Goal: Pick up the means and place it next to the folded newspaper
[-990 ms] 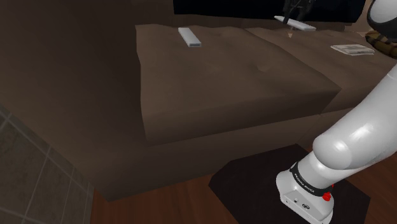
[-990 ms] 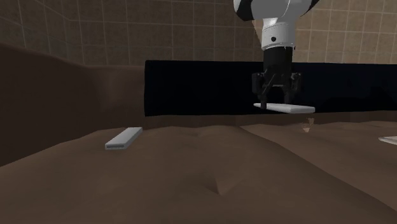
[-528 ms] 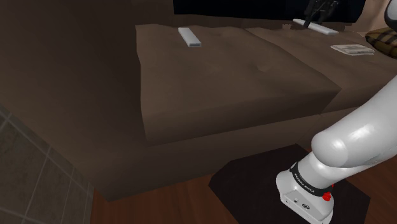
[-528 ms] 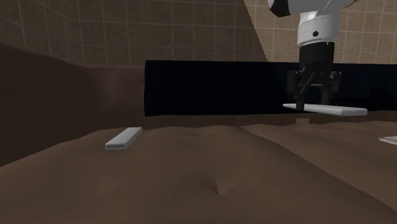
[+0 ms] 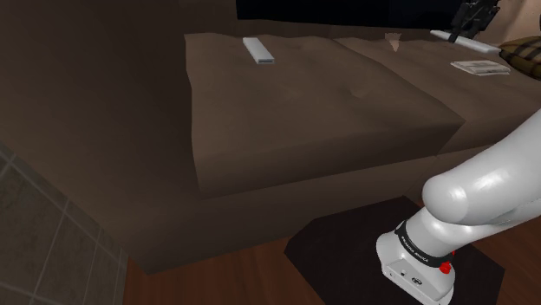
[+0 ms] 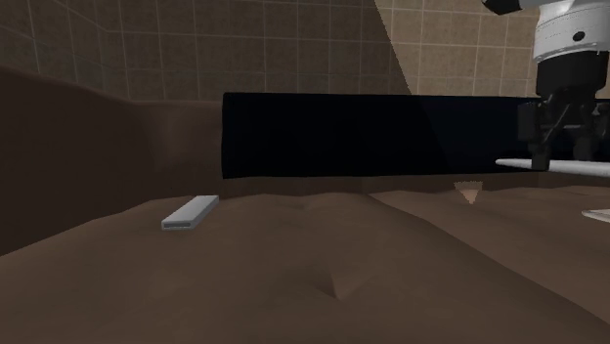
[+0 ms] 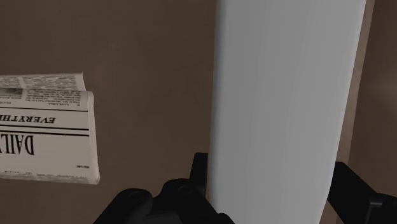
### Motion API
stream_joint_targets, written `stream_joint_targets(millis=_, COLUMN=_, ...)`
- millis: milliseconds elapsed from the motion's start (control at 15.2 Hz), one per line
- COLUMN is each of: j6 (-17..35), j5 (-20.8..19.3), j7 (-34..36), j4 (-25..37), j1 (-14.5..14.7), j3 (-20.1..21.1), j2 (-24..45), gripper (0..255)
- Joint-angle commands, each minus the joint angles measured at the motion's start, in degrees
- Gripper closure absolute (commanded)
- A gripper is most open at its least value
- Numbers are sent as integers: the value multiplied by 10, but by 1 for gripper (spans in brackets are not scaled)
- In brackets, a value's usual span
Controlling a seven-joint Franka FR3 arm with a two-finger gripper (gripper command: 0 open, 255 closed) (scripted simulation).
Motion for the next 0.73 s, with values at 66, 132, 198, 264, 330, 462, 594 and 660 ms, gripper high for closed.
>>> stream_joint_targets(millis=66, j6=2, j5=0, j7=-46, j4=4, j1=-23, j3=-22, j2=5, gripper=255)
stream_joint_targets(millis=132, j6=1, j5=1, j7=-61, j4=8, j1=-30, j3=-30, j2=8, gripper=255)
stream_joint_targets(millis=198, j6=1, j5=3, j7=-76, j4=13, j1=-38, j3=-38, j2=12, gripper=255)
stream_joint_targets(millis=264, j6=0, j5=4, j7=-92, j4=18, j1=-46, j3=-45, j2=17, gripper=255)
stream_joint_targets(millis=330, j6=-1, j5=7, j7=-107, j4=25, j1=-54, j3=-53, j2=22, gripper=255)
stream_joint_targets(millis=462, j6=-4, j5=13, j7=-139, j4=40, j1=-72, j3=-68, j2=36, gripper=255)
stream_joint_targets(millis=594, j6=-8, j5=22, j7=-172, j4=59, j1=-91, j3=-83, j2=53, gripper=255)
stream_joint_targets(millis=660, j6=-10, j5=28, j7=-188, j4=70, j1=-102, j3=-90, j2=63, gripper=255)
